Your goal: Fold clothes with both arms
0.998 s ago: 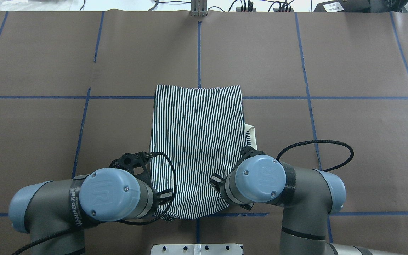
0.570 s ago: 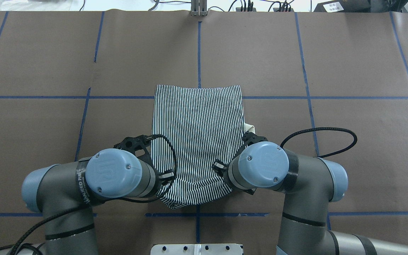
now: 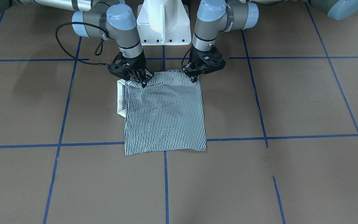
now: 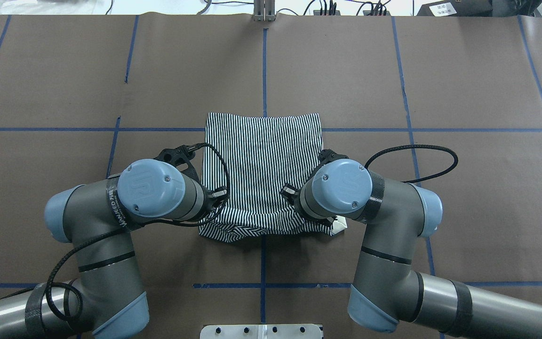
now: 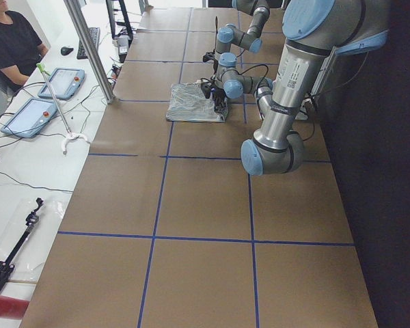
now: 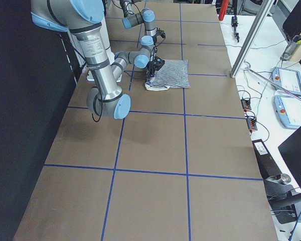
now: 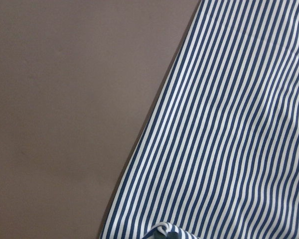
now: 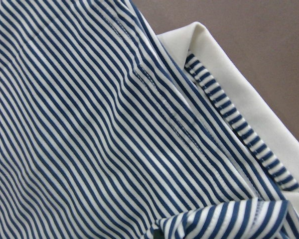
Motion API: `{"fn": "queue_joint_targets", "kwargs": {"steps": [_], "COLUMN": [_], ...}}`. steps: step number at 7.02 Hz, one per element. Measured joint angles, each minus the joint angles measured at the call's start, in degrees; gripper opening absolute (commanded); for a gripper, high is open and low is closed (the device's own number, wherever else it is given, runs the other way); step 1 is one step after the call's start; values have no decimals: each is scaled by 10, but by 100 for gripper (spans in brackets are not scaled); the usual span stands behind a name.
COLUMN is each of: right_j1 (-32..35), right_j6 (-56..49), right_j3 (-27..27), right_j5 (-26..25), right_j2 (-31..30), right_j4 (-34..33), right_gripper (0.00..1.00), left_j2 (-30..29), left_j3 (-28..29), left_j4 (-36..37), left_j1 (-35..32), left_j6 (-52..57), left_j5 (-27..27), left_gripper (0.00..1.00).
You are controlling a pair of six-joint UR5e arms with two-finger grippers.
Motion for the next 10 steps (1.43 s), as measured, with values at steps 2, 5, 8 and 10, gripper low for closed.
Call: {"fn": "queue_joint_targets", "kwargs": {"steps": [2, 5, 8, 10], "right_j1": [48, 147, 187, 208], "right_j6": [-1, -37, -119, -183], "right_j3": [-43, -244, -353, -358], "right_j5": [5, 41, 11, 40], "right_j2": [43, 164, 191, 192], "right_j4": [0, 47, 128, 128], "right_gripper": [0, 100, 100, 100], "left_j2": [-15, -121, -141, -138], "left_j3": [18, 226, 313, 306], "left_j4": [1, -83, -147, -148], "left_j1": [-30, -154, -214, -227], "left_j6": [-8, 45, 123, 142], "left_j5": [-1, -11, -16, -56], "left_gripper": [7, 100, 100, 100]}}
